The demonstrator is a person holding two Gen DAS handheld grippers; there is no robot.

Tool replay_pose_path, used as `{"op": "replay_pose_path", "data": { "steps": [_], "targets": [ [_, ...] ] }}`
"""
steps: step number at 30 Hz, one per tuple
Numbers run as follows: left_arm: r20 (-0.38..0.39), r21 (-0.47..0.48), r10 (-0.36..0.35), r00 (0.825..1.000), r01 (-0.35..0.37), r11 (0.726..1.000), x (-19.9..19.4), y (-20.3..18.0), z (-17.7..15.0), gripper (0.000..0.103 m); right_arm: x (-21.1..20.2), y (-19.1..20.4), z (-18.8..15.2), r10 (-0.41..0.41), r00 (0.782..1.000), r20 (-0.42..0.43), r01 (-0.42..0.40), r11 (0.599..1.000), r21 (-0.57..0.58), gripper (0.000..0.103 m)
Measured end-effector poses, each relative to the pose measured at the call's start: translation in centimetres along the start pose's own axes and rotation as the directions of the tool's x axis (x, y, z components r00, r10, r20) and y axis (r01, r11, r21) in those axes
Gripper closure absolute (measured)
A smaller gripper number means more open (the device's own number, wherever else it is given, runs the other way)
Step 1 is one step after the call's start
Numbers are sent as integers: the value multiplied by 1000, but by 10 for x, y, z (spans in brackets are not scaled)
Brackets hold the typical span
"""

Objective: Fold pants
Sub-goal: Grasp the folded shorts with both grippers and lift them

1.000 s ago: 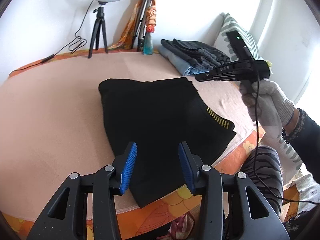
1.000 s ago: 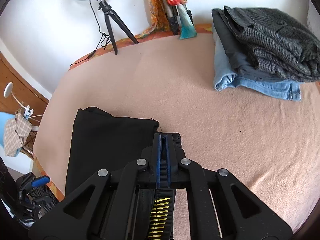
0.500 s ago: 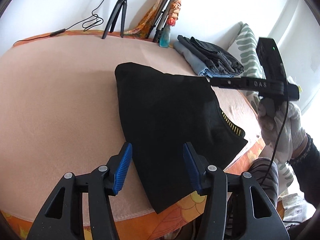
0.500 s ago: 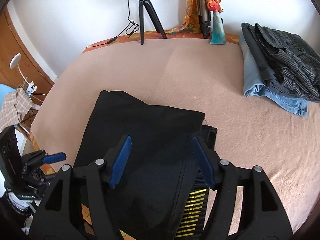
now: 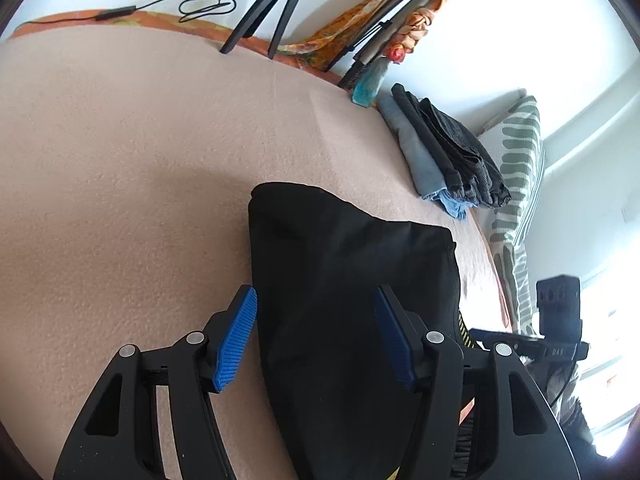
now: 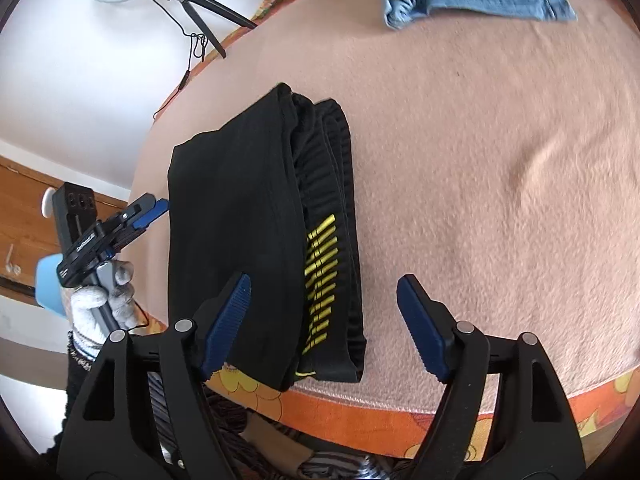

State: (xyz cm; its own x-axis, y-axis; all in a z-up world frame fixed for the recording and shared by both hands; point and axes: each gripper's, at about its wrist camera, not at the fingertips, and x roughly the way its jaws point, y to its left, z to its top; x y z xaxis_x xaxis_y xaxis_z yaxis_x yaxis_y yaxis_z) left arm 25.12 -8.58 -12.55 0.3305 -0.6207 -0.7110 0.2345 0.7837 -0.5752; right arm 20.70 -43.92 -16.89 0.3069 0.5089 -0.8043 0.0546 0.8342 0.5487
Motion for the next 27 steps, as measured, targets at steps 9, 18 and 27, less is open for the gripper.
{"op": "replay_pose_path", "data": {
  "steps": [9, 18, 27],
  "targets": [
    [-48, -42, -8, 999, 6, 999, 25, 12, 17, 43, 2, -23, -25, 174, 983, -54, -169, 982, 88, 21],
    [-16, -46, -46, 999, 45, 998, 34, 12, 20, 43, 5, -12, -37, 256, 965, -64, -250, 964, 95, 19],
    [14, -49, -42, 999, 42, 998, 41, 8, 25, 48, 25, 11, -35, 185, 981, -61, -180, 981, 69, 70]
  ]
}}
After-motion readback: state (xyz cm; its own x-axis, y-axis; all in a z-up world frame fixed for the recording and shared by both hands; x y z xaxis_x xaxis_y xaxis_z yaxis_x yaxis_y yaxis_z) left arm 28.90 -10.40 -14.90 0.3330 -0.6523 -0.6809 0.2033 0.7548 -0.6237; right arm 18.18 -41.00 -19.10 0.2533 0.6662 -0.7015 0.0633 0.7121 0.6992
